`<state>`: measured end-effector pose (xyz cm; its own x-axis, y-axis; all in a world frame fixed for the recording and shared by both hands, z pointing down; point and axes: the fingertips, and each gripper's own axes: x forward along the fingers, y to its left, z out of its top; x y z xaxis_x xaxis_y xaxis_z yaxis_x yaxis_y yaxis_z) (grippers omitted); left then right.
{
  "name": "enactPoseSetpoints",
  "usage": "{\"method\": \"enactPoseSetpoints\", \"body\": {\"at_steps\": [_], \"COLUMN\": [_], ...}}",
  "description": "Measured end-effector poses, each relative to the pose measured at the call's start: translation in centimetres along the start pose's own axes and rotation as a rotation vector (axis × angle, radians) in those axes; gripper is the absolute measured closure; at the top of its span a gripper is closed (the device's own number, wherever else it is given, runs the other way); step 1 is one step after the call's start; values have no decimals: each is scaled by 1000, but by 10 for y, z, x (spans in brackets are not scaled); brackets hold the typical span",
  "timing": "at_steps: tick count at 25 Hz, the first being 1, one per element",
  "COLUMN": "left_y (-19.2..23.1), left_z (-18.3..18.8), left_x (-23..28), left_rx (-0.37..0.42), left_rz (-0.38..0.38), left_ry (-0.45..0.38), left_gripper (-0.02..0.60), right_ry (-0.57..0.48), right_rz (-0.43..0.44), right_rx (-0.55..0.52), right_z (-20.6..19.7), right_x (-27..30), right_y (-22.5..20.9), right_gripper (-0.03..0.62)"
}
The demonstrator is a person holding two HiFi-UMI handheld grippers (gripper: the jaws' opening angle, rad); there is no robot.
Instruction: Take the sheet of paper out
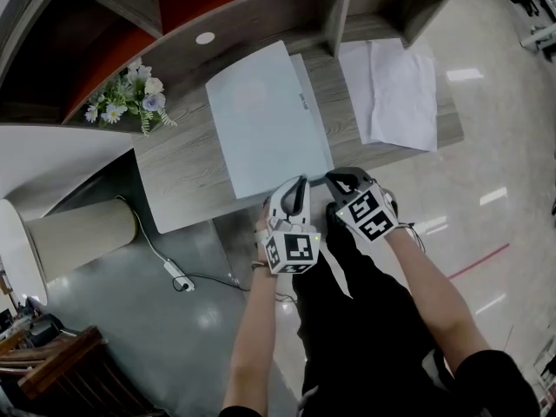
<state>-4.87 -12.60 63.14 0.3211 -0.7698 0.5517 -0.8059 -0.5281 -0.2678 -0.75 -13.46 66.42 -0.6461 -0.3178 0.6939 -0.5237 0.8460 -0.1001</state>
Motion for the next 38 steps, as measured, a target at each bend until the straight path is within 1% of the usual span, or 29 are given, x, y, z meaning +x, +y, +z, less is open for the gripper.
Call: {"method": "enactPoseSetpoints", "body": {"at_steps": [4,7,14,23,27,32,38], "left_y": [1,3,13,28,38,56,71], "left_z": [4,4,15,21,27,30,26], "left_x": [-2,-6,-21,-45,-59,-78,-96], "left_rx": [2,-13,-52,-105,-142,-194,-255], "left_rz": [-7,7,54,120,146,189,198], "left_ry": [1,-4,-38,-52,-61,-71,-79], "left_gripper": [557,558,560,563,565,568,571], "right_ry": [14,21,30,59,86,85,99], "right_rz": [-5,-6,-9,-23,-37,-50,-57], "right_rx": [15,26,34,35,42,86,130], "right_z": [0,0,-1,-2,-2,-2,-2], "right_x": [0,0,1,1,2,3,4], "right_y": [-1,-1,-2,-2,-2,-3,-5], "right_gripper": [580,580,580,580,580,580,580]}}
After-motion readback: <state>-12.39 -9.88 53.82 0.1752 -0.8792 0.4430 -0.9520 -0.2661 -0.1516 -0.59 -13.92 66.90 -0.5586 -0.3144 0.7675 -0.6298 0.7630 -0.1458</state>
